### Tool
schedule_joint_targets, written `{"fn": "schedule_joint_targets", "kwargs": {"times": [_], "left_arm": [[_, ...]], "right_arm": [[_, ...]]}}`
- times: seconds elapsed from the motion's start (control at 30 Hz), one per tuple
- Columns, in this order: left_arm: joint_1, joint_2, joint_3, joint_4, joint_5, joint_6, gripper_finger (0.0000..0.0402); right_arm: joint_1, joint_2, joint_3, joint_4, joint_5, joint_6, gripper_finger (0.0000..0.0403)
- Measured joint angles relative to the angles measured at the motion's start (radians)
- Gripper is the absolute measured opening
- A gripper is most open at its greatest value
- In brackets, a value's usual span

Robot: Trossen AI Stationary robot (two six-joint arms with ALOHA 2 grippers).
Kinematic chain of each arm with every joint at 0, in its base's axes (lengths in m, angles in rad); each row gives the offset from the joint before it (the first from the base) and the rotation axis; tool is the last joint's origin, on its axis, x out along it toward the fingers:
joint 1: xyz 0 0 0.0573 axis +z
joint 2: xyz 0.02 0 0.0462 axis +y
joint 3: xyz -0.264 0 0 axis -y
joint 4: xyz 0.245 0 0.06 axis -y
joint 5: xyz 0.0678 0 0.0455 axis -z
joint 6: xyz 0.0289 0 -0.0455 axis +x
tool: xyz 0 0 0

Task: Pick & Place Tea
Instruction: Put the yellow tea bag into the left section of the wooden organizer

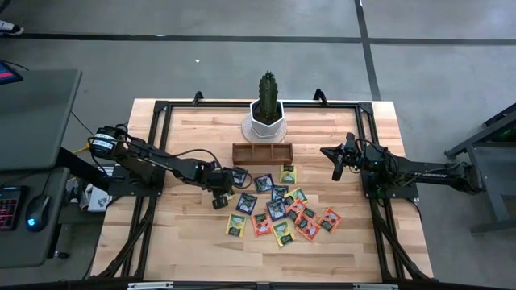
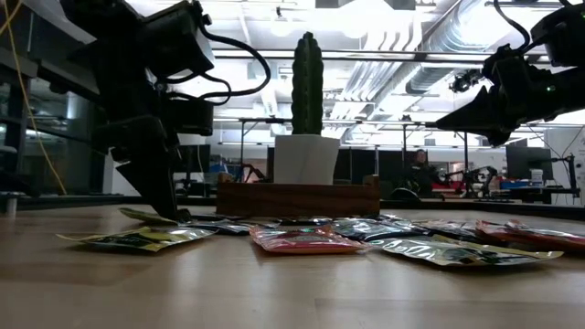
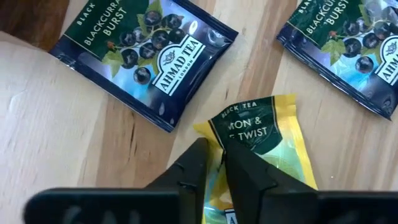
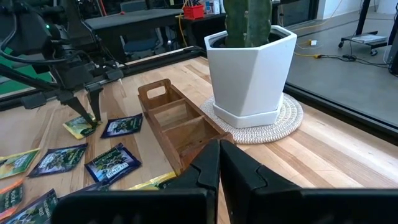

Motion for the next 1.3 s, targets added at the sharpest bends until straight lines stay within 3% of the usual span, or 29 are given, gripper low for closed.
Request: {"fn": "schedule_joint_targets", "kwargs": {"times": [0.13, 0.4, 0.57, 0.87, 1.3], "left_arm": [[0.001, 0.0, 0.0, -0.001, 0.008, -0.001, 0.0007], [0.0, -0.062, -0.006, -0.021, 0.013, -0.041, 0.0001], [0.0, -0.151, -0.012, -0.09, -0.076, -0.082, 0.0], [0.0, -0.29, -0.008, -0.072, -0.236, -0.114, 0.0], [0.0, -0.343, -0.006, 0.16, -0.481, -0.084, 0.0]], "right_arm": [[0.0, 0.0, 0.0, 0.0, 0.0, 0.0, 0.0005], [0.0, 0.0, 0.0, 0.0, 0.0, 0.0, 0.0006], [0.0, 0.0, 0.0, 0.0, 0.0, 0.0, 0.0005], [0.0, 0.014, 0.001, 0.01, -0.006, 0.0, 0.0007], [0.0, 0.02, 0.001, 0.015, -0.007, 0.0, 0.0005]]}}
